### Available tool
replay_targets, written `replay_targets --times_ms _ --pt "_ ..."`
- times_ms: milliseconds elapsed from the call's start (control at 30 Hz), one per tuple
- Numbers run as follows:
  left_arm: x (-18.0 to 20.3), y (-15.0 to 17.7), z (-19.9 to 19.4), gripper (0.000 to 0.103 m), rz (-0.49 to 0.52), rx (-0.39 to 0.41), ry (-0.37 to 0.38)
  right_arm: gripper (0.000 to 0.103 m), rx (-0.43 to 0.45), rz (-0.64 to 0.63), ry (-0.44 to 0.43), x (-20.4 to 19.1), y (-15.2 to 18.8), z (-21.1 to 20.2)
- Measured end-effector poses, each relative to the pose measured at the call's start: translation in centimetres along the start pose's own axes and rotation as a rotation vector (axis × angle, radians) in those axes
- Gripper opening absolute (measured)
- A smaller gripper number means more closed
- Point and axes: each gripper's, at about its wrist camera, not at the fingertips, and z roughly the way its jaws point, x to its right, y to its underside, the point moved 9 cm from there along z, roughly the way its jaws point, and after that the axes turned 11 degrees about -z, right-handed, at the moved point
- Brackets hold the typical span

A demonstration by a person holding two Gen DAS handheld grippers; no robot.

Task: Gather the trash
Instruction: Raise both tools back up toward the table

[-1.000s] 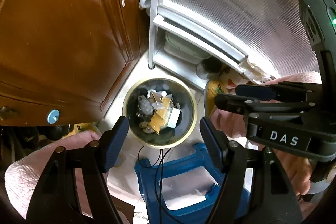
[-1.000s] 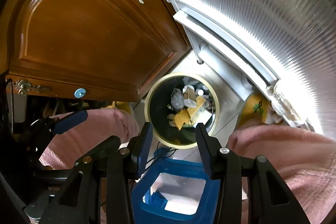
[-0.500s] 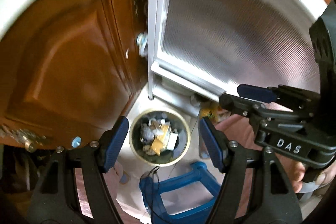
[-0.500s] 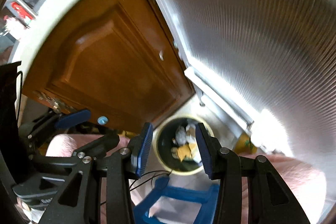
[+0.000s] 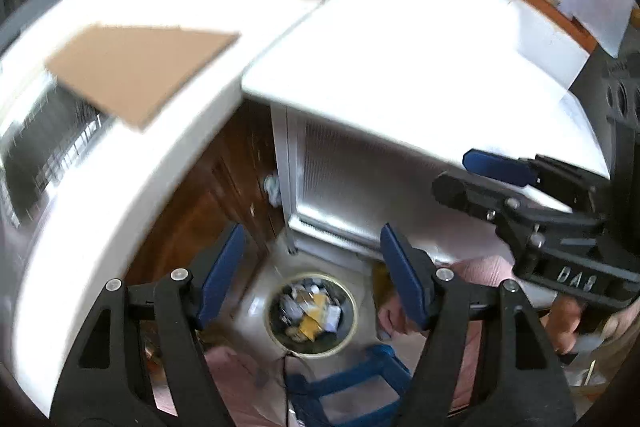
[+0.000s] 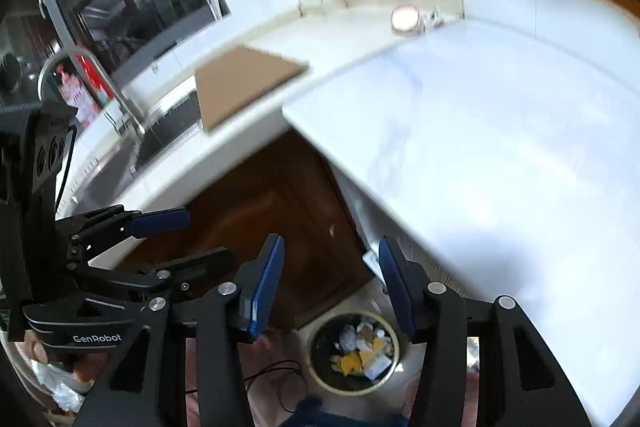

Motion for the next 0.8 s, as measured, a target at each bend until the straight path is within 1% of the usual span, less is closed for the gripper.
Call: replay_targets --times_ms 100,200,300,400,500,600,767,800 --pt "0.8 -2.8 -1.6 0.068 0.051 0.033 -0.015 0.058 0.017 0.005 0.003 0.9 -2.8 -1.6" --pt "1.5 -5.6 -2.5 0.068 0.090 0.049 -0.023 0.059 0.016 0.025 0.005 2.2 -5.8 -2.8" --pt "2.3 -9.7 -3.1 0.068 0.125 0.067 -0.028 0.059 0.004 0.063 -0.020 3.5 -9.3 -3.7" --pt "2.8 -13.2 -3.0 0.068 0.139 0.072 -0.038 0.060 0.007 0.088 -0.014 5.4 -13.6 -4.0" --pt "3.4 -17.6 -1.6 0.068 0.140 0.054 -0.031 0.064 0.013 0.103 0.008 7.6 -17.7 -3.8" --pt "3.1 -21.1 0.5 0.068 0.130 0.047 -0.046 0.064 0.017 0.118 0.048 10.5 -21.3 -2.6" --pt "2.8 -27.2 5.7 0.068 0.059 0.012 -0.017 0.064 -0.006 0.214 0.085 16.2 -25.3 1.1" --pt "2.8 -27.9 6.5 0.068 0.052 0.013 -0.015 0.064 -0.012 0.234 0.099 17.5 -25.9 2.0"
